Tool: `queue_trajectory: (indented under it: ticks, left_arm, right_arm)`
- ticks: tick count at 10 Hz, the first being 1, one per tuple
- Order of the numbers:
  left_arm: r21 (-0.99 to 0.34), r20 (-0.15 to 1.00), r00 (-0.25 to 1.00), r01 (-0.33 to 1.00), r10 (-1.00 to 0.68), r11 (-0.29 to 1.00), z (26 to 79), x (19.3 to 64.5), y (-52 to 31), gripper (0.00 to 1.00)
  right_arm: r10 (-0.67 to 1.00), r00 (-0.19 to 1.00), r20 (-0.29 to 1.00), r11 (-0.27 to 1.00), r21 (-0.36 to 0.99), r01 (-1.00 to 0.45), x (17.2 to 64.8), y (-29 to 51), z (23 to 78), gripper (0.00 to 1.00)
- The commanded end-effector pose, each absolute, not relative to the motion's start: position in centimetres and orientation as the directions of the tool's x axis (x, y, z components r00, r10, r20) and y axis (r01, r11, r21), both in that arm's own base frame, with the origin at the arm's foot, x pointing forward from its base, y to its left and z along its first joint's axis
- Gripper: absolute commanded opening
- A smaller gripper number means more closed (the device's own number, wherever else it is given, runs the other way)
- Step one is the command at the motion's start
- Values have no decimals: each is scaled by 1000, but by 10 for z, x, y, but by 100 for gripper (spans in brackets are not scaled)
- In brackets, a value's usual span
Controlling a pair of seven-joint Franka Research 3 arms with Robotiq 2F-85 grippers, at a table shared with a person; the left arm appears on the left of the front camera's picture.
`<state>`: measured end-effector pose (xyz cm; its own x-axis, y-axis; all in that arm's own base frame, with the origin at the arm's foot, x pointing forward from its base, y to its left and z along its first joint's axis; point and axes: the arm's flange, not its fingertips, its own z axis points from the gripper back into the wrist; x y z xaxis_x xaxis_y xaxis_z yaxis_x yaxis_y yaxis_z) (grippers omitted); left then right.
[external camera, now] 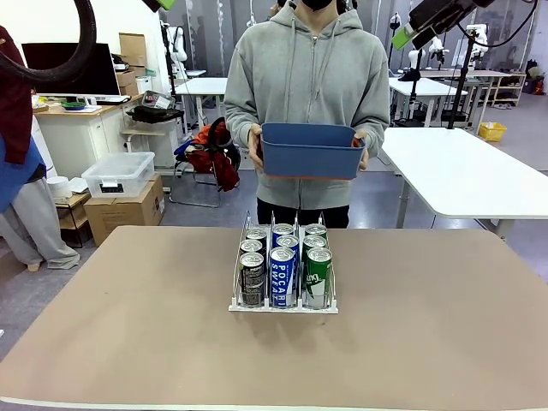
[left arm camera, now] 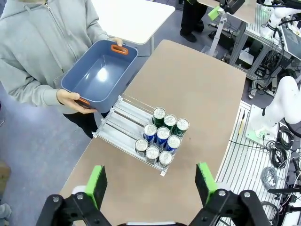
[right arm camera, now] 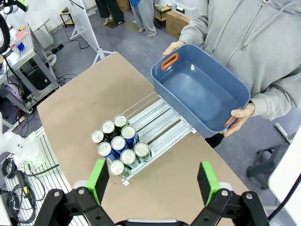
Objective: Fill the beverage cans into the dispenser.
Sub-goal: Place the picked Ionic drink in the line of the Automatic Can Dispenser with the same cans.
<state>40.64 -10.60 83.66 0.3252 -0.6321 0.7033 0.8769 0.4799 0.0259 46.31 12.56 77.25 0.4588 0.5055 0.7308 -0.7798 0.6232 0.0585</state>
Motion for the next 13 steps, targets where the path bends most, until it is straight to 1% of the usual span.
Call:
queue_trajectory:
  ticks: [1, 13]
  left_arm:
    - [21, 702, 328, 878, -632, 479, 839, 406, -103, 100]
    - [21, 702, 328, 878, -632, 479, 839, 406, -103, 100]
  right_arm:
    - [501, 458, 735, 619, 66, -783, 461, 125, 770, 100]
    - [501, 458, 735, 619, 66, -783, 461, 125, 770, 100]
